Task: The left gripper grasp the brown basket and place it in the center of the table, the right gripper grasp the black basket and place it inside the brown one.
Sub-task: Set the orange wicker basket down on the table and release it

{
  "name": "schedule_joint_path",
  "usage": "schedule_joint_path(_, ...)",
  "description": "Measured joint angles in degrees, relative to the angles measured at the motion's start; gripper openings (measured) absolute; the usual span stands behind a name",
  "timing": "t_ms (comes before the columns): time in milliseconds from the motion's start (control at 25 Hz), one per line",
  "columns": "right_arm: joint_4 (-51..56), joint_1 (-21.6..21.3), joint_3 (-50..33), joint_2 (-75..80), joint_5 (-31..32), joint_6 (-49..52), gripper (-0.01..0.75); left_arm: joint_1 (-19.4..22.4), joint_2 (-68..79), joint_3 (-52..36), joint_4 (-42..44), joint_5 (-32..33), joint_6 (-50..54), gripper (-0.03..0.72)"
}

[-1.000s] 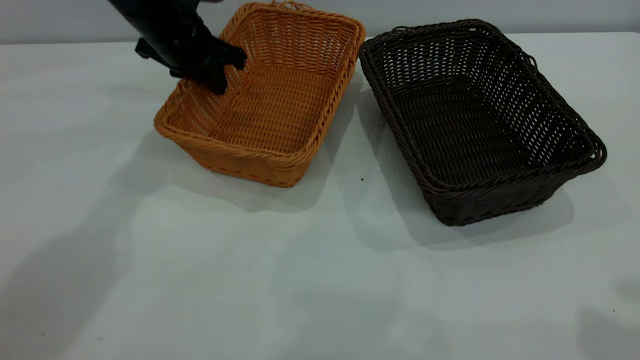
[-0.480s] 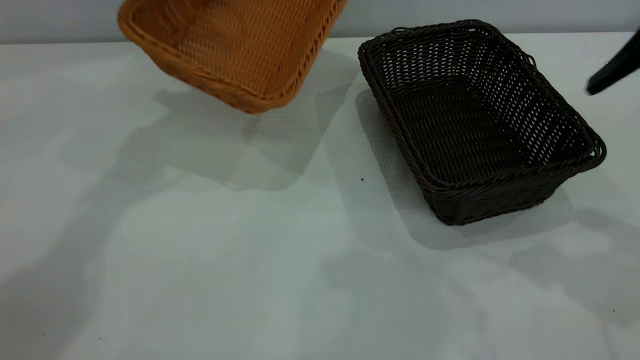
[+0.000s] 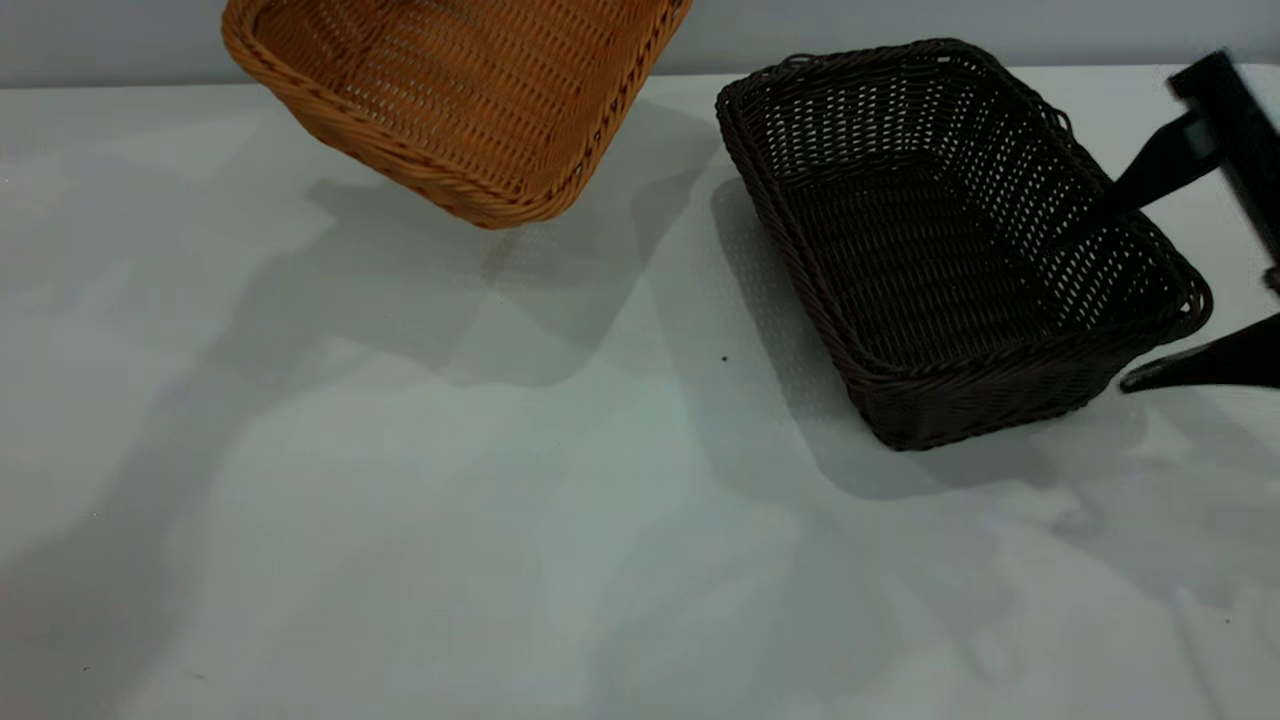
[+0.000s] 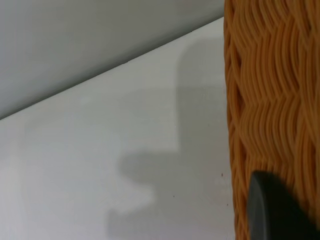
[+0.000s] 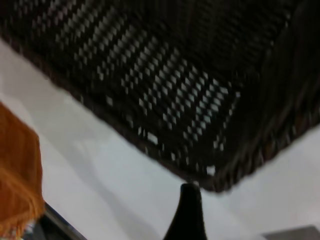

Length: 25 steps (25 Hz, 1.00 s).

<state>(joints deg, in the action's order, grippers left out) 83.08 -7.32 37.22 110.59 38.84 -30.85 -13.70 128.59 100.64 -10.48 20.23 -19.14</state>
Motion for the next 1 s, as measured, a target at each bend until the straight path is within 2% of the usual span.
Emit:
schedule_joint_path(360,13.57,0.0,0.07,8.4,-0.95,-10.19,0.571,0.0,0.0,0.0,0.01,0.05,-0.19,0.08)
schedule_joint_path(560,17.36,1.58,0.5,9.76,-3.34,-14.33,0.531,0.0,0.0,0.0,0.06,0.0,-1.32,0.08)
schedule_joint_path(800,18.21,5.95,4.49,12.61,-7.45,-16.96,0.427,0.0,0.0,0.0,0.06,0.18,-1.45,0.08)
schedule_joint_path(880,18.29,6.28,5.45,13.3,-9.39,-17.08,0.37,0.0,0.0,0.0,0.11,0.35,-1.73,0.08)
schedule_joint_path(1000,18.43,6.28,5.83,13.63,-11.92,-17.12,0.245,0.0,0.0,0.0,0.17,0.56,-2.88,0.08)
